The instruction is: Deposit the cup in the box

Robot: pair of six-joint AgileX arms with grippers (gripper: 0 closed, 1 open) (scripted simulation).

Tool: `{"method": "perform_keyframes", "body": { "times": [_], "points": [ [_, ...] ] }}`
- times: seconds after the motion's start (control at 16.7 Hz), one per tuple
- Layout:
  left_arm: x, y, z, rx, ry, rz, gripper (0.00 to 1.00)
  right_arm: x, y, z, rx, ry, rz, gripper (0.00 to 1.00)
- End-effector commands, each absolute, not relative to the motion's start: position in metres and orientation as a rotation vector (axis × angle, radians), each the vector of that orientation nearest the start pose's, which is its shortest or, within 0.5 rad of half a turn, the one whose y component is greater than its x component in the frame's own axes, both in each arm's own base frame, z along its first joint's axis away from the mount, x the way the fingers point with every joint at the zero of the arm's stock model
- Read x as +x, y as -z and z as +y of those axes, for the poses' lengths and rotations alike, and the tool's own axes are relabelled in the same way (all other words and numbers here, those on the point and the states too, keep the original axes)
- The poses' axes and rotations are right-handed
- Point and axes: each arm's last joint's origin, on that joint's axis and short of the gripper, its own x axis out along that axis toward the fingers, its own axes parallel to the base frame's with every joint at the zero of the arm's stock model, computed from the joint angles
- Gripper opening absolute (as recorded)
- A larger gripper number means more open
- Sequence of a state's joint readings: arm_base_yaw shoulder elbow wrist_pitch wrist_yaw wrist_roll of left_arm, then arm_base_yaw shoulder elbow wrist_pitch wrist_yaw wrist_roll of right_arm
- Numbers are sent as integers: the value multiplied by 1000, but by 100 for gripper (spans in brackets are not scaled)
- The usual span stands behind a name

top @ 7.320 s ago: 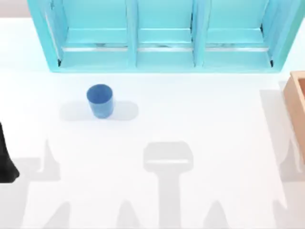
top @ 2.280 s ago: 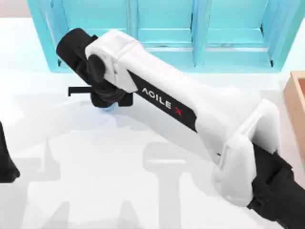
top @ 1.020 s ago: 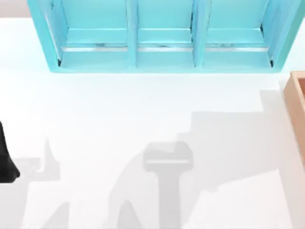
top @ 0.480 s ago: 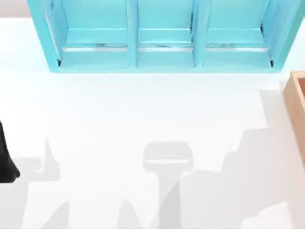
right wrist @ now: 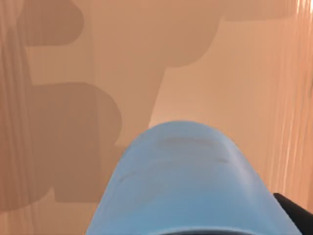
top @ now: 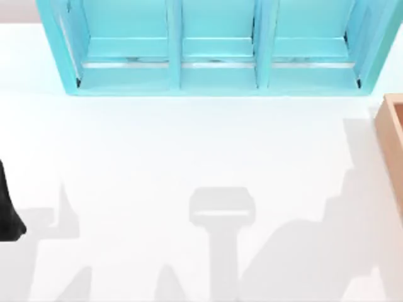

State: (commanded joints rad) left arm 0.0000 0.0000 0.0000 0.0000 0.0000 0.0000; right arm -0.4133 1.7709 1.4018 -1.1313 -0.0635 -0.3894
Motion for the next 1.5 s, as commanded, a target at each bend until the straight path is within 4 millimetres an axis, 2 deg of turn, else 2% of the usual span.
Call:
{"method": "perform_keyframes", "body": {
  "times": [0.18, 0.42, 1.2, 1.5],
  "points": [
    [106, -160, -1, 0, 0, 0, 100, 309, -210, -126, 42, -14, 1489, 0],
    [106, -160, -1, 0, 0, 0, 100, 309, -209, -126, 43, -15, 1491, 0],
    [106, -160, -1, 0, 0, 0, 100, 309, -209, -126, 43, -15, 1491, 98],
    [106, -160, -1, 0, 0, 0, 100, 309, -209, -126, 43, -15, 1491, 100]
  ]
}}
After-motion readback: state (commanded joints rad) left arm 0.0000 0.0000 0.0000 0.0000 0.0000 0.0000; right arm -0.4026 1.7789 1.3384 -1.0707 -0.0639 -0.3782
